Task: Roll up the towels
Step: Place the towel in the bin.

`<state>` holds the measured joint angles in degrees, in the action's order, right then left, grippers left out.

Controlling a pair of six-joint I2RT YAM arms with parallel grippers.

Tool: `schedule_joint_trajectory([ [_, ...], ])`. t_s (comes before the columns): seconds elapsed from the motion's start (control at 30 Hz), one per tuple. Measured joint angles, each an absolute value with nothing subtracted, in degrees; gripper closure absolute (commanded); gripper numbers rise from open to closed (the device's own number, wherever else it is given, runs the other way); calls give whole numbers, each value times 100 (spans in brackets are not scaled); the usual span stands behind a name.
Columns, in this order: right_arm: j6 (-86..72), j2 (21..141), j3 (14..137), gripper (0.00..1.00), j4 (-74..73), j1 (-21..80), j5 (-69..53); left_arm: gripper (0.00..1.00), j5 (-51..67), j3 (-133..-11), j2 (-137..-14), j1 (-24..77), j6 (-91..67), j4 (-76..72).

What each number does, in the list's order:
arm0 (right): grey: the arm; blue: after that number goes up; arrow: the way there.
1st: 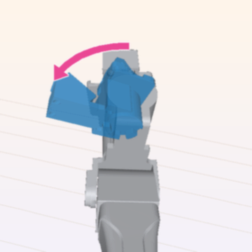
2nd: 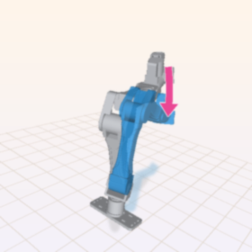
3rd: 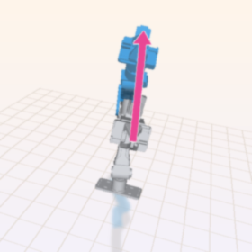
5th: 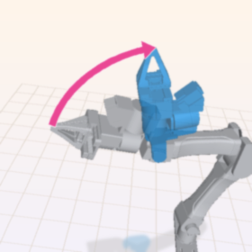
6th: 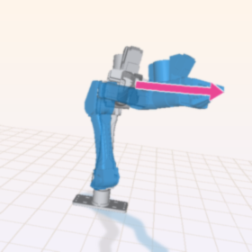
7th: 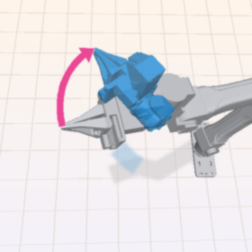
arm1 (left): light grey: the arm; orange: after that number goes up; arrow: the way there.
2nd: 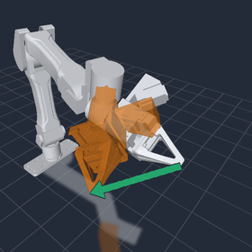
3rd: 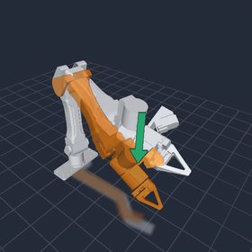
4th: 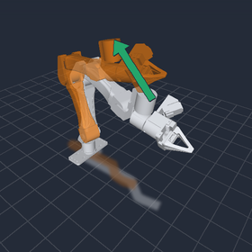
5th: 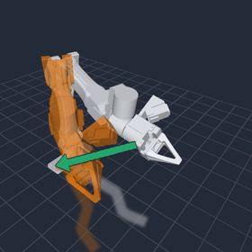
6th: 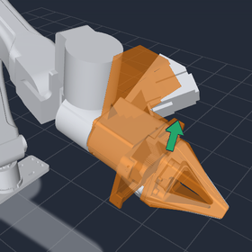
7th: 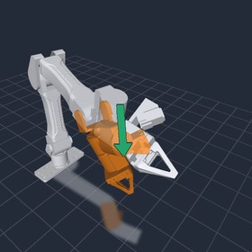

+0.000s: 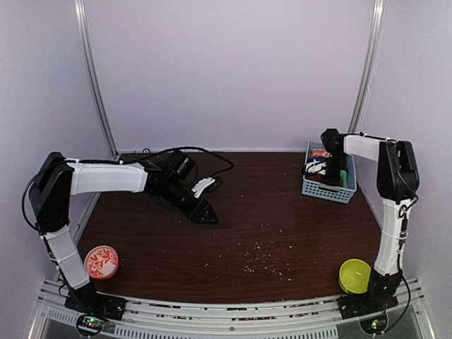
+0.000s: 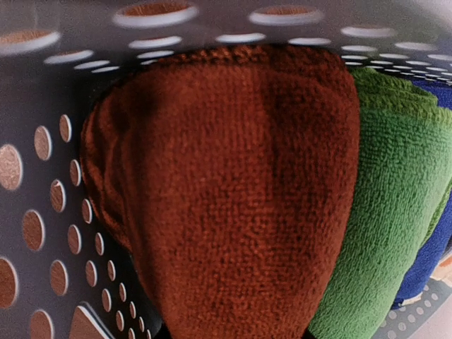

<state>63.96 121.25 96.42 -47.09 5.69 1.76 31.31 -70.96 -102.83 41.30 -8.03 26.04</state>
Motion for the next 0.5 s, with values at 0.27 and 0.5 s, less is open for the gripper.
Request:
schedule_joint_trajectory([
  [0.27,6571,12145,9590,91,-4611,558,91,62,3173,-7144,-10346,4130,-801,2589],
  [0.5,6696,12143,9618,63,-4650,528,-34,61,3192,-7175,-10357,4130,-801,2571],
])
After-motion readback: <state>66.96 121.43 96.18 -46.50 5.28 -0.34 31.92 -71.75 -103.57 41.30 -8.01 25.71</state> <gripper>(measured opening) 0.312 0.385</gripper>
